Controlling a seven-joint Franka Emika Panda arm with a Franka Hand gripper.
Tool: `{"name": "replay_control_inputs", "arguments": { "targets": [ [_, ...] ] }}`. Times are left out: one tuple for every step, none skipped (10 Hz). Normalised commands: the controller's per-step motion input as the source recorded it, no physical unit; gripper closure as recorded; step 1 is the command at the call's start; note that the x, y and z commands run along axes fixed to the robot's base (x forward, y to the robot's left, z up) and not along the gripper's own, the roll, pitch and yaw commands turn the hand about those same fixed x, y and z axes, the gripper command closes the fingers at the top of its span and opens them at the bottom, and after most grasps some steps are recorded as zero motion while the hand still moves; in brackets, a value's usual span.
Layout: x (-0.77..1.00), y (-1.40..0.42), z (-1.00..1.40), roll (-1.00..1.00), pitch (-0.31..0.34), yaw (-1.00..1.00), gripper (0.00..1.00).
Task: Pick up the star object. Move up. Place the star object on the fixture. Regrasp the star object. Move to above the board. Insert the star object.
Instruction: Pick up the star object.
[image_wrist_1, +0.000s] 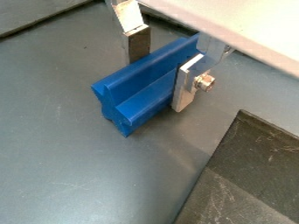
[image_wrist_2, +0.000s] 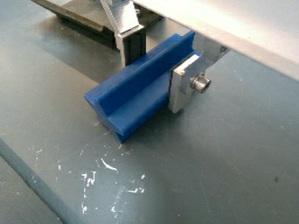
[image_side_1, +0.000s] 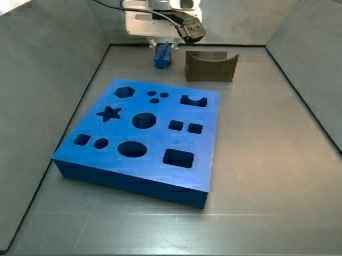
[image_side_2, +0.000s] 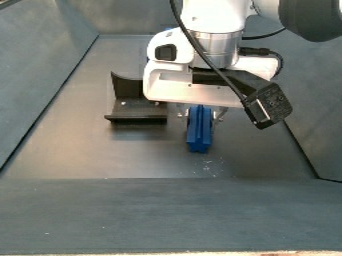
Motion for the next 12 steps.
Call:
{"name": "replay_control_inputs", "arguments": {
  "targets": [
    [0.0,-0.17,0.0,0.05,0.0,0.07,1.0],
    [0.0,0.0,0.0,0.0,0.0,0.0,1.0],
    [0.0,0.0,0.0,0.0,0.0,0.0,1.0],
    [0.0,0.0,0.0,0.0,0.0,0.0,1.0],
    [0.0,0.0,0.0,0.0,0.0,0.0,1.0],
    [0.0,0.0,0.0,0.0,0.0,0.0,1.0],
    [0.0,0.0,0.0,0.0,0.0,0.0,1.0],
    [0.0,0.0,0.0,0.0,0.0,0.0,1.0],
    [0.0,0.0,0.0,0.0,0.0,0.0,1.0],
    [0.0,0.0,0.0,0.0,0.0,0.0,1.0],
    [0.0,0.0,0.0,0.0,0.0,0.0,1.0],
    [0.0,0.0,0.0,0.0,0.0,0.0,1.0]
  ]
}}
